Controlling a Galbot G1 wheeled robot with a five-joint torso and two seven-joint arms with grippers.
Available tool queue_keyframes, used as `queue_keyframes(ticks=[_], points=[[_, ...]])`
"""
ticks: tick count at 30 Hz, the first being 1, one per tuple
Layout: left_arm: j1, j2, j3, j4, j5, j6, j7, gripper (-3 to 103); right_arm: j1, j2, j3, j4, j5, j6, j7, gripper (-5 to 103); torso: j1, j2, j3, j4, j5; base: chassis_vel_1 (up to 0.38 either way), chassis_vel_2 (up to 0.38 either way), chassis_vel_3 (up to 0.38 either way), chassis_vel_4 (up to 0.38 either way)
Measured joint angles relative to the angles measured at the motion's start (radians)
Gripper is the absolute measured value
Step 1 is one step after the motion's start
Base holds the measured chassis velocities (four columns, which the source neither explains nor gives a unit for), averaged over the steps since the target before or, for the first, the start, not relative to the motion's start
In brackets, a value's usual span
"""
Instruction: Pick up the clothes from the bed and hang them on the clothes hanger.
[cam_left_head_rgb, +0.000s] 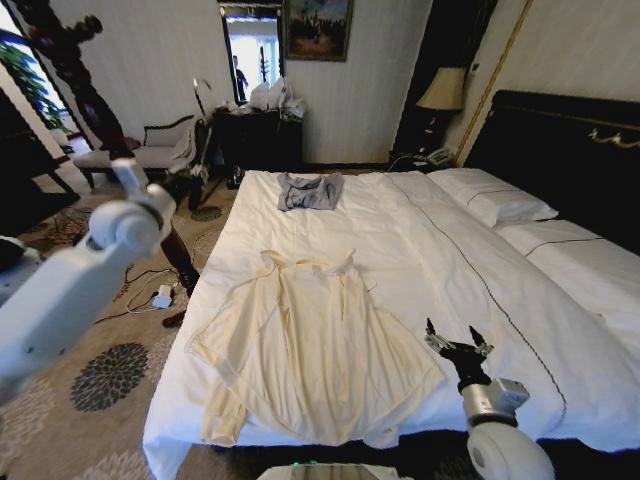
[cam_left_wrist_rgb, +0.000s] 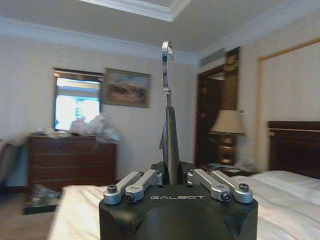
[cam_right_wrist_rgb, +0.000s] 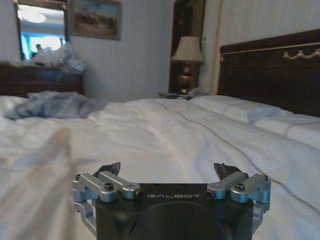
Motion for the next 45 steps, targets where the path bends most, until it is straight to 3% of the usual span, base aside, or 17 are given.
queue_keyframes(ticks=[3, 9, 15, 18, 24, 27, 31, 37, 45], points=[[0.088, 0.002, -0.035, -0.035, 0.018, -0.018, 0.031, 15, -0.010, -0.023, 0.042, -0.014, 0.039, -0.004, 0.005, 100, 0.000, 0.000, 0.000, 0.0002, 0.0000, 0.000, 0.000, 0.000, 0.000], [0.280, -0.013, -0.103, -0.089, 0.133, -0.058, 0.072, 15, -0.018, -0.077, 0.128, -0.021, 0.119, -0.031, 0.019, 100, 0.000, 0.000, 0.000, 0.0008, 0.0000, 0.000, 0.000, 0.000, 0.000], [0.404, -0.059, -0.094, -0.139, 0.196, -0.082, 0.081, 15, 0.023, -0.135, 0.131, -0.059, 0.190, -0.025, -0.010, 100, 0.000, 0.000, 0.000, 0.0002, -0.0002, 0.000, 0.000, 0.000, 0.000], [0.442, -0.034, -0.049, -0.225, 0.095, -0.082, 0.035, 15, 0.083, -0.251, 0.118, -0.164, 0.344, -0.025, -0.022, 100, 0.000, 0.000, 0.000, 0.0004, 0.0001, 0.000, 0.000, 0.000, 0.000], [0.526, 0.045, -0.042, -0.266, 0.046, -0.088, 0.078, 15, 0.144, -0.303, 0.072, -0.218, 0.437, -0.035, -0.033, 100, 0.000, 0.000, 0.000, 0.0002, 0.0006, 0.000, 0.000, 0.000, 0.000], [0.624, 0.068, -0.063, -0.250, 0.080, -0.102, 0.147, 15, 0.216, -0.314, 0.005, -0.190, 0.554, -0.108, 0.011, 100, 0.000, 0.000, 0.000, 0.0008, -0.0004, 0.000, 0.000, 0.000, 0.000], [0.666, 0.048, -0.070, -0.206, 0.092, -0.108, 0.210, 15, 0.302, -0.343, -0.053, -0.199, 0.674, -0.179, 0.076, 100, 0.000, 0.000, 0.000, 0.0004, -0.0004, 0.000, 0.000, 0.000, 0.000], [0.687, 0.014, -0.093, -0.157, -0.010, -0.104, 0.285, 15, 0.408, -0.416, -0.143, -0.254, 0.805, -0.223, 0.104, 100, 0.000, 0.000, 0.000, 0.0002, -0.0003, 0.000, 0.000, 0.000, 0.000], [0.655, -0.012, -0.097, -0.111, -0.202, -0.071, 0.338, 15, 0.586, -0.427, -0.283, -0.397, 0.737, -0.230, 0.056, 100, 0.000, 0.000, 0.000, 0.0000, -0.0002, 0.000, 0.000, 0.000, 0.000]])
